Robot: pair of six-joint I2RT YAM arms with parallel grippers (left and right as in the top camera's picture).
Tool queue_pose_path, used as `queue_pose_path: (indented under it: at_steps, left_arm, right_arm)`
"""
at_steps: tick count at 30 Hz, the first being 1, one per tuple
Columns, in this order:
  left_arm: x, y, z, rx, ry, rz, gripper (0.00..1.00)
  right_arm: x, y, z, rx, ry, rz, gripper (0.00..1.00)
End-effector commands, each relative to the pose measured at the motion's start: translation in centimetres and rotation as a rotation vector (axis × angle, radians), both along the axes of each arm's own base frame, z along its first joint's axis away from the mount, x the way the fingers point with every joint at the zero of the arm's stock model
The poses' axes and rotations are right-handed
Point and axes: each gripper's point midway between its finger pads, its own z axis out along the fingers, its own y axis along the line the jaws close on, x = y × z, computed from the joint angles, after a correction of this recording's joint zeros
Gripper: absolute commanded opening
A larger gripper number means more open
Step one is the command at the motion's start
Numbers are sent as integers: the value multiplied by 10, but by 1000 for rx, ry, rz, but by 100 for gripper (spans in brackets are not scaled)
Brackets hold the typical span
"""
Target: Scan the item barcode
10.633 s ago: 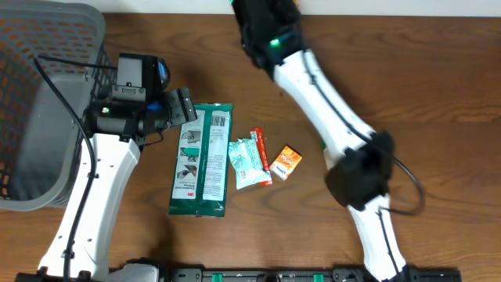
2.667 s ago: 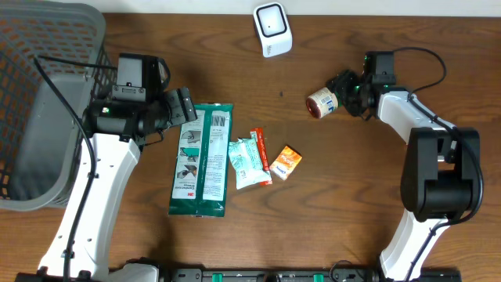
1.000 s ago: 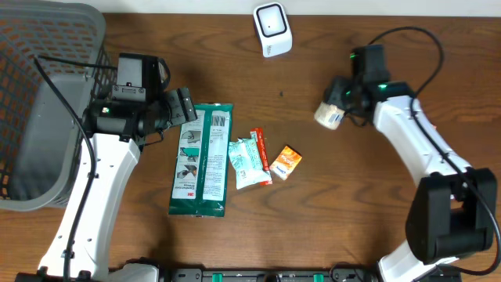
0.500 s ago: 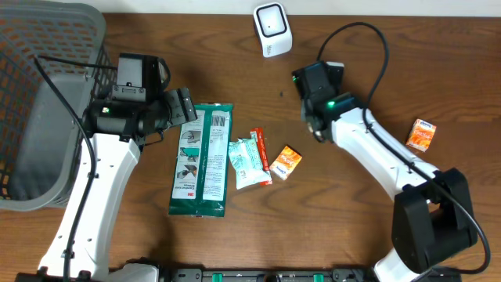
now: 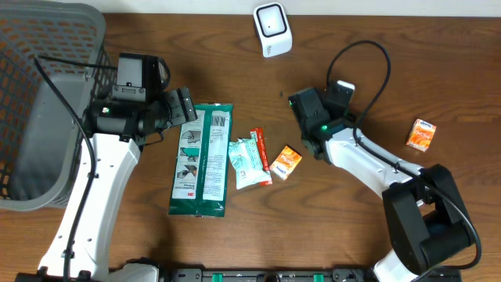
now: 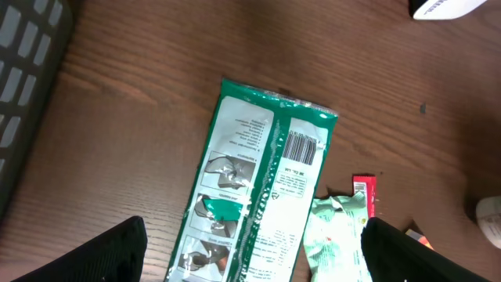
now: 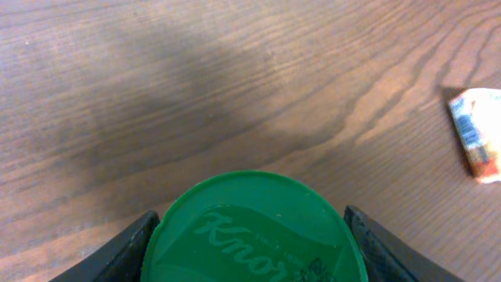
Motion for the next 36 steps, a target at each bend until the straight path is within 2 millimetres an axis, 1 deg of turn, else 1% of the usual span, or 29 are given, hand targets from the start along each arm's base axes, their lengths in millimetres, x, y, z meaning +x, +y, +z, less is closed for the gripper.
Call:
queue_pose_path:
  at_steps: [1,3,5,6,7,8,10,14,16,17,18,20,25,27,28,29,32,36]
  left_arm:
    - [1,2,-1,10,2,-2,88]
    - [1,2,-1,10,2,-2,88]
    - [1,2,-1,10,2,-2,88]
    - [1,2,-1,10,2,-2,88]
    - [1,2,-1,10,2,-2,88]
    - [1,2,-1,10,2,-2,88]
    - [1,2,-1,10,2,-2,88]
    - [1,2,-1,10,2,-2,88]
    - [1,2,-1,10,2,-2,88]
    - [1,2,-1,10,2,-2,88]
    - [1,2,-1,10,2,-2,88]
    - [1,2,-1,10,2,-2,88]
    - [1,2,-1,10,2,-2,88]
    - [1,2,-1,10,2,-2,88]
    - [1,2,-1,10,2,-2,88]
    - [1,2,-1,10,2,-2,88]
    - [1,2,-1,10,2,-2,88]
    - [1,2,-1,10,2,-2,88]
  right_arm:
    - [-3,-8,0,-34,-65,-35,60]
    - [-1,-7,-1,-47,-71,-13,62]
    - [0,-7,0,-67,-65,9,71]
    - [1,-6,1,-79,-63,19,79]
    - [2,-6,2,-87,-61,30,91]
    - [2,-5,2,-94,-57,39,99]
    - [3,-4,2,-107,-44,62,99]
    - [4,12,-4,-77,17,180,99]
    - [5,19,0,-51,21,218,99]
    - [6,21,6,-37,16,232,99]
    - [6,23,14,-16,7,242,99]
    - [7,26,36,25,-15,259,99]
    - [3,21,105,121,-52,285,96]
    - [-1,19,127,180,-30,306,94]
    - [-4,16,135,213,-13,304,93]
    - [-11,3,145,281,34,251,92]
    - [-24,-15,145,371,118,203,92]
    - [-39,-30,123,517,243,176,93]
